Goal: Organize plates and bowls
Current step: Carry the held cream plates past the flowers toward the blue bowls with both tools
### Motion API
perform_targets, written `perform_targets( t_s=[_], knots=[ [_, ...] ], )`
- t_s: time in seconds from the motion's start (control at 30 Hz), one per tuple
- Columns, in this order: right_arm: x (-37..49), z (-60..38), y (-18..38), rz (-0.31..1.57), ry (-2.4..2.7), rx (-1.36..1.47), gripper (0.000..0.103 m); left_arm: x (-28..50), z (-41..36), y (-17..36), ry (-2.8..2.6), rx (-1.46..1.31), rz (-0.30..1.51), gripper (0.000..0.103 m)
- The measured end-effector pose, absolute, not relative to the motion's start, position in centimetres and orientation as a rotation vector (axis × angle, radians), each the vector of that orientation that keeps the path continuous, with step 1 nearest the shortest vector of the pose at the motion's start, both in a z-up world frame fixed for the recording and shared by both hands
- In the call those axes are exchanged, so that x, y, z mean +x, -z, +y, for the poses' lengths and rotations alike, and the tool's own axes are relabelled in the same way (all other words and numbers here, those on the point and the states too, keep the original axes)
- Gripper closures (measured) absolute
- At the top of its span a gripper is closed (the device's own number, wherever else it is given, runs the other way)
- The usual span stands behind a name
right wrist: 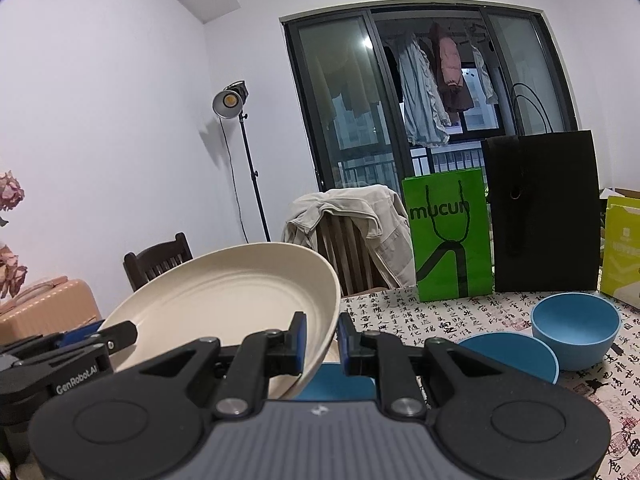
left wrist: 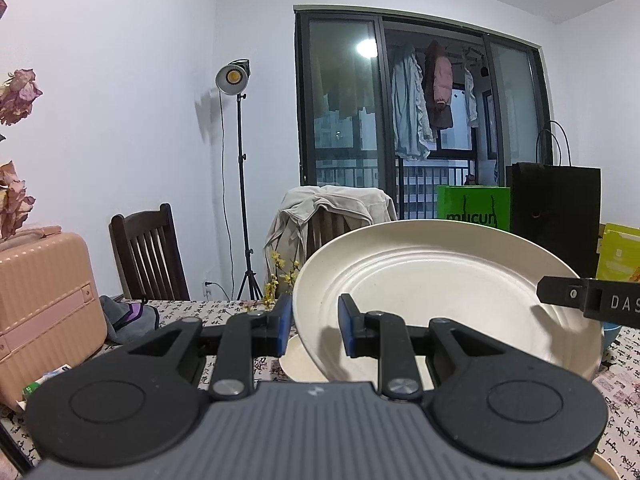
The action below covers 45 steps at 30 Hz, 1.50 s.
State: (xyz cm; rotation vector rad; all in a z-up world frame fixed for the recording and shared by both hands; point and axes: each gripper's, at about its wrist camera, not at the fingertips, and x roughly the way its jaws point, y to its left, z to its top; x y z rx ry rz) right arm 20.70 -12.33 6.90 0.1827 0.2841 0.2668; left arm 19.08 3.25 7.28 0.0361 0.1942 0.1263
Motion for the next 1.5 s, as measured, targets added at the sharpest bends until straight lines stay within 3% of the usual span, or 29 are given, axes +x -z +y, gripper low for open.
perform_targets(
  t_s=[1.5],
  knots=[
    [14.2, -19.6, -4.3, 0.272, -0.173, 0.228, 0.087, 13.9, -2.2, -4.5, 0.031, 0.081, 0.186, 0.078]
  ],
)
